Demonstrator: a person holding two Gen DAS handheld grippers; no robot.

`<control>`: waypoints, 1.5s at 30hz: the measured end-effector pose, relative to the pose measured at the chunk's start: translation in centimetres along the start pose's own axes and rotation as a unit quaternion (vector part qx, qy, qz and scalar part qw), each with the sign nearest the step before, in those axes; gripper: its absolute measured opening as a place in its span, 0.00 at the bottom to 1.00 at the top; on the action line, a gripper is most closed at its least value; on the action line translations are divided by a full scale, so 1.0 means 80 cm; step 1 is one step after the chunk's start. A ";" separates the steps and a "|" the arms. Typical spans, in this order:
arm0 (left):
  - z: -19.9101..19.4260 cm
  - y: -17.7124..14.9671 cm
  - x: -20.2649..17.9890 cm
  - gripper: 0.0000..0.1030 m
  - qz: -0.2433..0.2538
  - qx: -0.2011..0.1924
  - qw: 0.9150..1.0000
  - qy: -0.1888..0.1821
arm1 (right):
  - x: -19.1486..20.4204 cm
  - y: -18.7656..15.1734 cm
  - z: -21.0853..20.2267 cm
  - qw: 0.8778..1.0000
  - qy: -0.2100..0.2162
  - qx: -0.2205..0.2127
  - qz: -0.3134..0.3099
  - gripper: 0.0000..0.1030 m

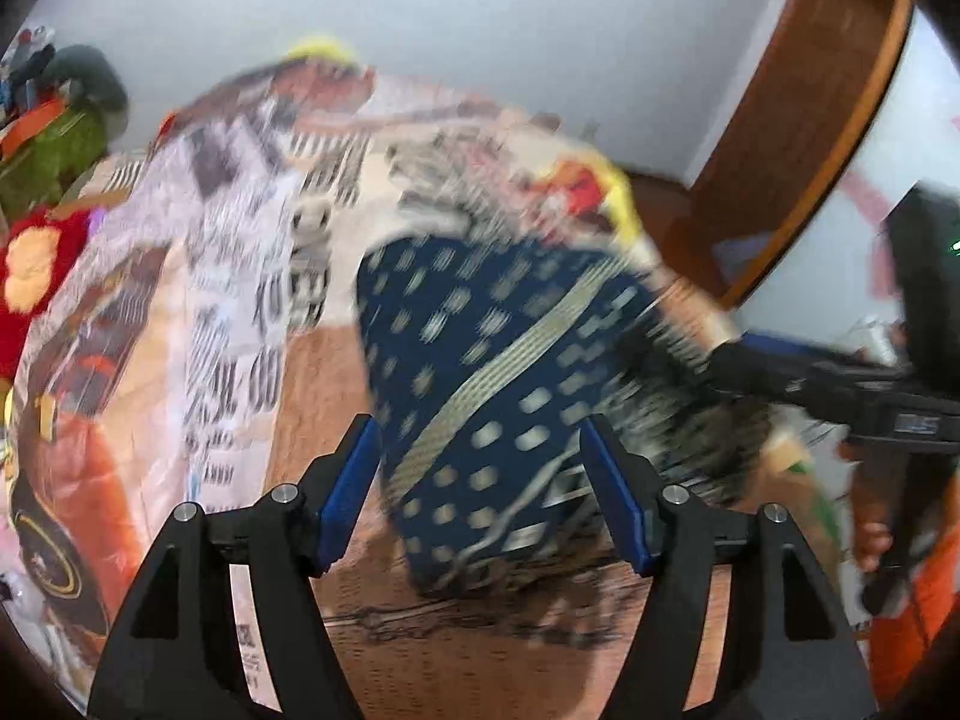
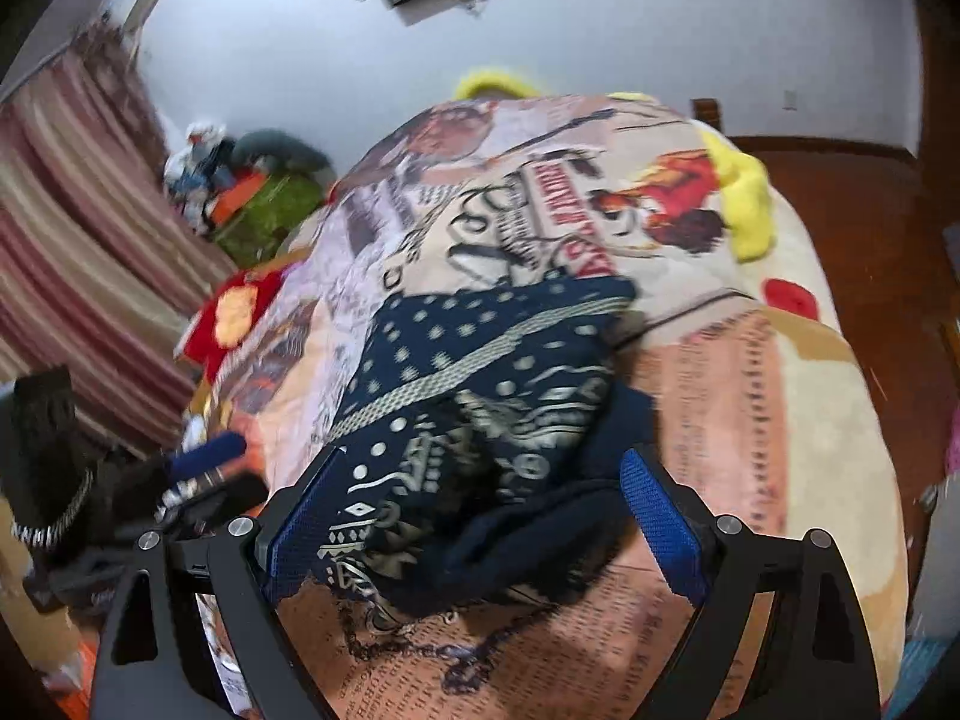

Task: Fold large clothes

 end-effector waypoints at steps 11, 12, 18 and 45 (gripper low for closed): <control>0.063 -0.063 0.012 0.92 -0.015 0.054 0.998 -0.036 | -0.075 -0.069 0.094 0.991 -0.049 0.121 0.035 0.90; 0.061 -0.066 0.012 0.92 -0.008 0.053 0.998 -0.035 | -0.084 -0.075 0.094 0.990 -0.036 0.128 0.052 0.91; 0.041 -0.074 0.015 0.92 0.013 0.069 0.997 -0.036 | -0.108 -0.088 0.076 0.986 0.008 0.136 0.097 0.92; 0.139 0.028 0.048 1.00 -0.165 0.118 0.957 -0.207 | -0.066 -0.002 0.174 0.972 0.129 0.174 0.088 0.92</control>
Point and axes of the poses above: each gripper's, at about its wrist camera, not at the fingertips, and z roughly the way its jaws point, x to its left, y to its top, the point moved 9 cm from there along z, roughly the way its jaws point, and after that the axes turned 5 degrees about x, right-handed, at the moved point
